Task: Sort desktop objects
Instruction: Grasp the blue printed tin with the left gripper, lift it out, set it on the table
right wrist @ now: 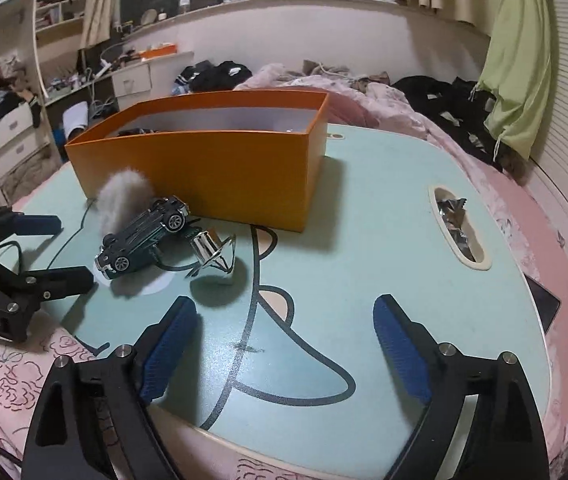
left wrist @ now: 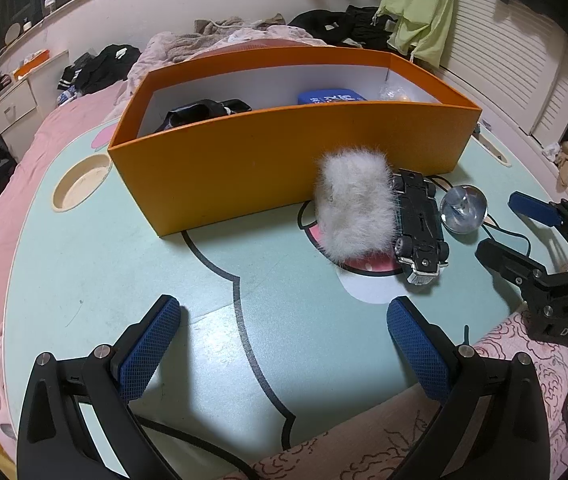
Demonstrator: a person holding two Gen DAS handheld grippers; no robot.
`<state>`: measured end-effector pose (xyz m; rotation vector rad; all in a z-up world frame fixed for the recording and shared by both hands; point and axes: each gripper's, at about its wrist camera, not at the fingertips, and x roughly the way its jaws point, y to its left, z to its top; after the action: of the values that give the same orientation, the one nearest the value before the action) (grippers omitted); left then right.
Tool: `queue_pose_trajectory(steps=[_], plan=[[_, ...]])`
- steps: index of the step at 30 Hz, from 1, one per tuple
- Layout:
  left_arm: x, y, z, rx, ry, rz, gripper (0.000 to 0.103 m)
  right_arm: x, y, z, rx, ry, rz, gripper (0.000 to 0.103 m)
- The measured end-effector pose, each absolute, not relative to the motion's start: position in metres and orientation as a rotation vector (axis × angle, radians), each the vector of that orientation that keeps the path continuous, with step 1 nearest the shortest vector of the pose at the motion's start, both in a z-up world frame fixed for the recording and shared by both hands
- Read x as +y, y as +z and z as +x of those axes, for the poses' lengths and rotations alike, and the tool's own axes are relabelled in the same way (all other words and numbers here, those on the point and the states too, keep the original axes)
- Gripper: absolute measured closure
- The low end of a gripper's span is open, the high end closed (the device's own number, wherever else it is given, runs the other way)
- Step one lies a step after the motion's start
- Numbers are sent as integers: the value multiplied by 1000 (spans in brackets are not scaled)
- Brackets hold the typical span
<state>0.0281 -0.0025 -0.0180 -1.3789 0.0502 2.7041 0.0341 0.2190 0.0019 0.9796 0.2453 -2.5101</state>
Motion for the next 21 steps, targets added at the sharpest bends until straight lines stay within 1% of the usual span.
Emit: queue_pose_trajectory(steps=[3,5,7,8,11,15,17,19,21], plan=[[-1,-14,37,14,2702,-1363,3,220,1,34,245,-2507,979,11],[-5,-4,40,-11,2739,-1328,18,220,1,35,243,-2507,979,11],[-8,10,39,-46,2753,-1296,28,219,2,36,244,-2507,979,11],[-11,17,37,-74,2747,-1278,30,220,2,36,243,-2506,979,10],[-14,54,15,-202,2683,-1195,30,220,2,38,242,-2507,978,10],[4,83,-39,-252,2602,-1242,30,220,1,38,242,-2507,977,10],[19,82,-79,-258,2531,-1372,30,220,2,39,241,-2507,976,10],[37,63,-121,-270,2425,-1582,30,220,1,38,241,-2508,976,10],[50,44,-142,-250,2399,-1707,30,220,2,38,239,-2508,974,10]])
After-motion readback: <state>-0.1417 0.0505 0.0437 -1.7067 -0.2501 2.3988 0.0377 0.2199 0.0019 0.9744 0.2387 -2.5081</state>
